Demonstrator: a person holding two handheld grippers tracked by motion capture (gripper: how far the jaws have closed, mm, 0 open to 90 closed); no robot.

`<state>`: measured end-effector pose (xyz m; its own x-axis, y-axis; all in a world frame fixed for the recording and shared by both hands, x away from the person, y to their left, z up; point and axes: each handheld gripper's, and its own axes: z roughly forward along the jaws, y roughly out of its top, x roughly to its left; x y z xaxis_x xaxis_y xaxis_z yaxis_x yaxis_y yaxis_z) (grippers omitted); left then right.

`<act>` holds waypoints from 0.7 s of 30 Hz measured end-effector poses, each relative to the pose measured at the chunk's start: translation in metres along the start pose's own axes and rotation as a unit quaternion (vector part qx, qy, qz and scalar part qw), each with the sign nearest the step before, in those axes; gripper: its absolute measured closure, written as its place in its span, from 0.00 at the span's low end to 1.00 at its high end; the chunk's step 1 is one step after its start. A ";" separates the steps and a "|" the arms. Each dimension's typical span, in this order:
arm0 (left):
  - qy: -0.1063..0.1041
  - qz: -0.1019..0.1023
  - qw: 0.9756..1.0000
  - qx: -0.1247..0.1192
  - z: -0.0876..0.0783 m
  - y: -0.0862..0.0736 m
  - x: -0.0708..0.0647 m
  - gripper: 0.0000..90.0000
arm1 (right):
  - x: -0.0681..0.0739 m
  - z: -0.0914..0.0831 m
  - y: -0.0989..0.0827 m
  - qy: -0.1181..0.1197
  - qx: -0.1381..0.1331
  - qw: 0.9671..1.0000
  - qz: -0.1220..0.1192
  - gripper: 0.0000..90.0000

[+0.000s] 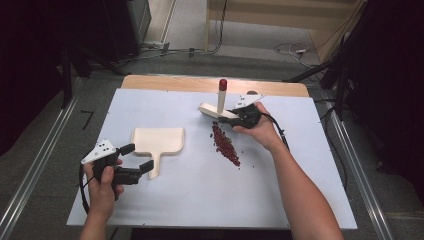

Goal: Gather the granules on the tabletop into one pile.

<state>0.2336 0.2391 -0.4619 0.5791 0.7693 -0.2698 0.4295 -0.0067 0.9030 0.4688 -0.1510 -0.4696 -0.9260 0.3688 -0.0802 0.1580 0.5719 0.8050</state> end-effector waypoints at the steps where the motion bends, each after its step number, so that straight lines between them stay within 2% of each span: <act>1: 0.000 0.000 1.000 0.000 0.000 0.000 0.000 0.00 | 0.002 -0.002 -0.001 0.003 -0.002 1.000 0.003 0.72; 8: -0.002 0.005 1.000 0.003 0.002 0.001 -0.003 0.00 | 0.016 -0.013 -0.008 0.025 -0.005 1.000 -0.007 0.72; 21: -0.004 0.006 1.000 0.003 0.002 0.002 -0.005 0.00 | 0.037 -0.026 -0.014 0.050 -0.003 0.998 -0.024 0.72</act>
<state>0.2330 0.2343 -0.4599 0.5900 0.7638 -0.2617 0.4259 -0.0191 0.9045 0.4231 -0.1648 -0.4683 -0.9621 0.2661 -0.0597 0.1114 0.5832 0.8047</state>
